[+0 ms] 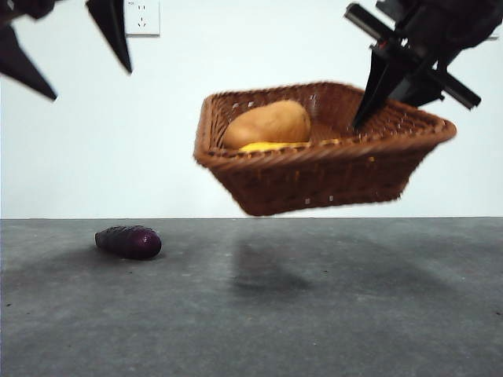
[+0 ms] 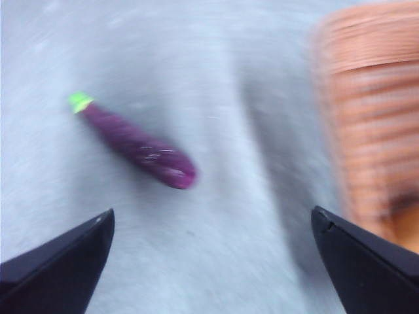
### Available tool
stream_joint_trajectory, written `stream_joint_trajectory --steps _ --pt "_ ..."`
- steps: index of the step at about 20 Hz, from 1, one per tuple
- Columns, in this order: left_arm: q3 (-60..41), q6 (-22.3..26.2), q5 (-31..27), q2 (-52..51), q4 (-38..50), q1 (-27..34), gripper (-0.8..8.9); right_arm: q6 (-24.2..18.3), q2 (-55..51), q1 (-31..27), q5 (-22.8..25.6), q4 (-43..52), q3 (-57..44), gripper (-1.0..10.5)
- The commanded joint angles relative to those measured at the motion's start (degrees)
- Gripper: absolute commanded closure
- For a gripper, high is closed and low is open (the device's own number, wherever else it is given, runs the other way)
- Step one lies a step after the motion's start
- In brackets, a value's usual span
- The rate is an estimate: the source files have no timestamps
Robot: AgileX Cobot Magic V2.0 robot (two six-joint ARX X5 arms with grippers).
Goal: Help me put the vegetables on the table into the basket
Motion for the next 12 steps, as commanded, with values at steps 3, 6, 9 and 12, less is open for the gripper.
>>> stream_joint_trajectory --steps 3,6,9,12 --pt "9.7 -4.1 2.5 15.1 -2.4 4.3 3.05 -2.8 -3.3 -1.6 -1.3 -1.2 4.9 9.6" --pt "20.7 -7.2 2.5 28.7 -11.3 5.1 3.05 -5.4 -4.9 -1.6 -1.2 -4.3 7.8 9.6" --pt "29.6 -9.5 2.1 38.7 -15.7 5.4 3.05 -6.1 -6.4 -2.0 -0.9 -4.7 9.0 9.6" --pt "32.0 -12.8 1.9 43.4 -15.1 5.8 3.05 -6.6 -7.3 -2.7 -0.8 -5.2 9.0 9.6"
